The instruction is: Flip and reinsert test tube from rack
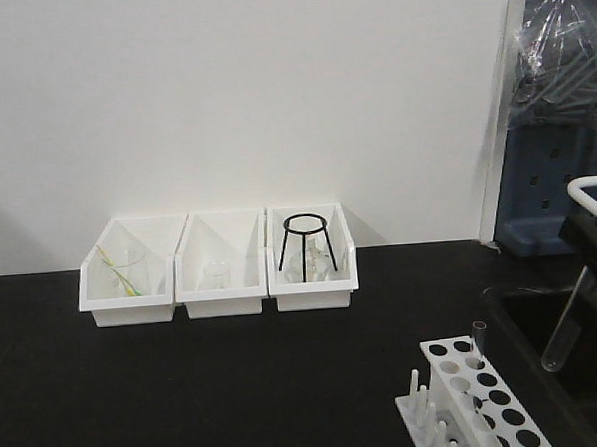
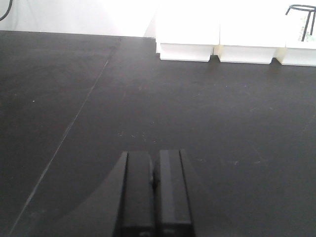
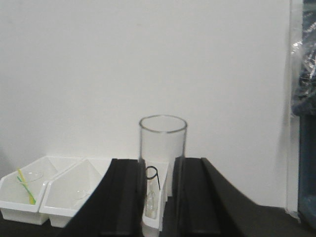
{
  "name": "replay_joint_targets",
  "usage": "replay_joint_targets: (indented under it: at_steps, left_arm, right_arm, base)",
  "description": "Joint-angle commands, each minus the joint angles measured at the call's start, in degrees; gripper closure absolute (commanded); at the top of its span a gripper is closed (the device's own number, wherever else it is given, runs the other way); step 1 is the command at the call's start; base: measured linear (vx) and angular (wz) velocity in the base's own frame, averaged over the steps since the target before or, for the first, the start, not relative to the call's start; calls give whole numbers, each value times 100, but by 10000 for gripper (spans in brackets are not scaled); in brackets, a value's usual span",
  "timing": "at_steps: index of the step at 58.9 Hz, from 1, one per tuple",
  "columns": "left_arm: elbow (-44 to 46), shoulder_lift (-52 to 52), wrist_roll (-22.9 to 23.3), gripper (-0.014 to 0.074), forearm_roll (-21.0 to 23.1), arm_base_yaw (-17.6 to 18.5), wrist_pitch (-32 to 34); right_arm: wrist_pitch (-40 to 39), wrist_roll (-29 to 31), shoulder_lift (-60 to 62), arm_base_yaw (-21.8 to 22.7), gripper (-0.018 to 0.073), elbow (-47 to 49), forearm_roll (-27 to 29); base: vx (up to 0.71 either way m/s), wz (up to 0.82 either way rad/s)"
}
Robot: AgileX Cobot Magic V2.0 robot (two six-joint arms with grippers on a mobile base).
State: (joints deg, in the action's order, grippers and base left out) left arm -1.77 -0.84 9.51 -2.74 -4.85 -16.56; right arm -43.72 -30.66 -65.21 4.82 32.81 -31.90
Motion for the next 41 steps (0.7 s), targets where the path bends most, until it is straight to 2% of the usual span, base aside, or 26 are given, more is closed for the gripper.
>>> replay_joint_targets:
  at_steps: [1, 4, 20, 27, 34, 41]
  left_arm:
    - [-5, -72, 1, 603, 21, 28, 494]
    - [-5, -72, 1, 603, 21, 28, 494]
    - [-5, -72, 1, 603, 21, 28, 494]
    - [-5, -72, 1, 603, 21, 28, 494]
    - [-5, -72, 1, 603, 21, 28, 494]
    - [-5, -72, 1, 603, 21, 28, 494]
  right_arm:
    - [-1446, 744, -260, 66, 568, -174, 482]
    - [-1678, 909, -487, 66, 568, -219, 513]
    - [-2644, 909, -1727, 66, 568, 60, 448]
    - [-2778, 904, -2249, 66, 568, 387, 197]
    - [-2788, 900, -2657, 66, 568, 682, -317]
    - [-2818, 889, -2890, 66, 568, 825, -476]
  base:
    - [0, 0]
    - [0, 0]
    - [0, 0]
    - [0, 0]
    - [0, 0]
    - [0, 0]
